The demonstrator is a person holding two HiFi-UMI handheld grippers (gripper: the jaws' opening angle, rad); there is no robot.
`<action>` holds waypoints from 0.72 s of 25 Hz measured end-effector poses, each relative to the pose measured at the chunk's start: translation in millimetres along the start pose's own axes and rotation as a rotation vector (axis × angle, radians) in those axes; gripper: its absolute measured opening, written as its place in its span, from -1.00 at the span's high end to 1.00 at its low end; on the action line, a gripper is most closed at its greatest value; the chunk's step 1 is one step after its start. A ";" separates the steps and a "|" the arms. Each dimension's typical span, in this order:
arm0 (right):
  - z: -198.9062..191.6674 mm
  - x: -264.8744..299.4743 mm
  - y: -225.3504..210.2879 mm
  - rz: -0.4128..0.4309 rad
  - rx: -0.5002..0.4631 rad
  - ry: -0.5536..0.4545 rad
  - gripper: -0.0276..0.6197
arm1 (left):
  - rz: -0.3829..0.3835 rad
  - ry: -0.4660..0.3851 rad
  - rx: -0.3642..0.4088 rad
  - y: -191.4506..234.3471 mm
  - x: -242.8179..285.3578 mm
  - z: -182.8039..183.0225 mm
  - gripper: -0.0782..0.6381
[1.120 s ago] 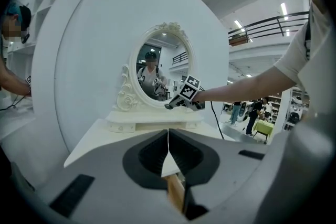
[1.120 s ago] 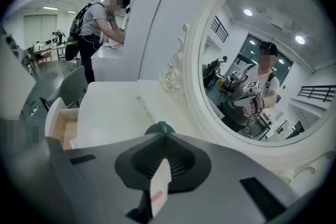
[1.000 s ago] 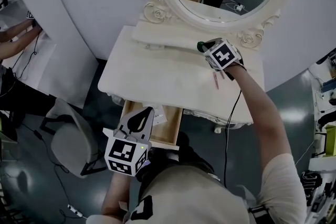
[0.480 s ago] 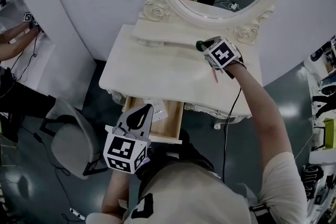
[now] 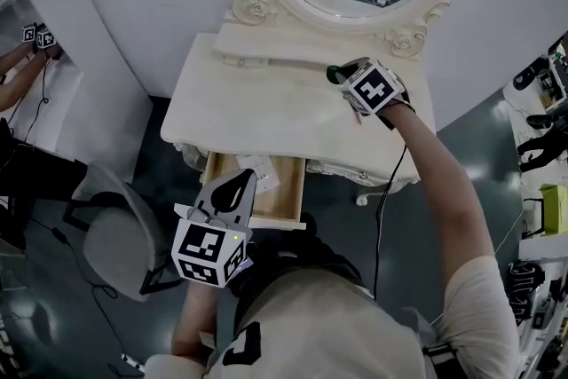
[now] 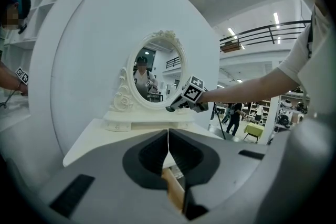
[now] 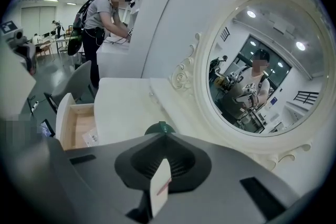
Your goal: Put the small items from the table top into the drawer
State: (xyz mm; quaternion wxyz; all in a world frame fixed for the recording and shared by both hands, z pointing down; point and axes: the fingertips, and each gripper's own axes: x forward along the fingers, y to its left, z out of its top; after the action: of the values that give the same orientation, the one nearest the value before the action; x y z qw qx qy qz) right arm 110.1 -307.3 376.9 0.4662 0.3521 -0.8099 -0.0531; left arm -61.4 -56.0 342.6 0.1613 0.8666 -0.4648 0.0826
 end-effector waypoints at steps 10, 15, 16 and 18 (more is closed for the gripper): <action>-20.2 -14.0 18.2 0.047 0.001 0.030 0.83 | -0.017 0.013 0.005 -18.7 3.5 0.0 0.62; -29.9 -19.4 23.3 0.070 -0.012 0.021 0.83 | -0.011 0.024 0.019 -30.1 10.8 -0.1 0.62; -32.3 -20.1 25.2 0.077 -0.012 0.019 0.83 | -0.008 0.028 0.021 -32.9 11.6 -1.1 0.62; -38.0 -21.4 27.4 0.089 -0.016 0.018 0.83 | -0.002 0.035 0.025 -38.3 13.3 -2.2 0.62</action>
State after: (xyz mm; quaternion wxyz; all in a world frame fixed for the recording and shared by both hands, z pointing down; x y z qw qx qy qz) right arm 132.8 -264.4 394.2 0.4781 0.3124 -0.8201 -0.0356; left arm -22.1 -45.9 340.8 0.1588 0.8675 -0.4600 0.1031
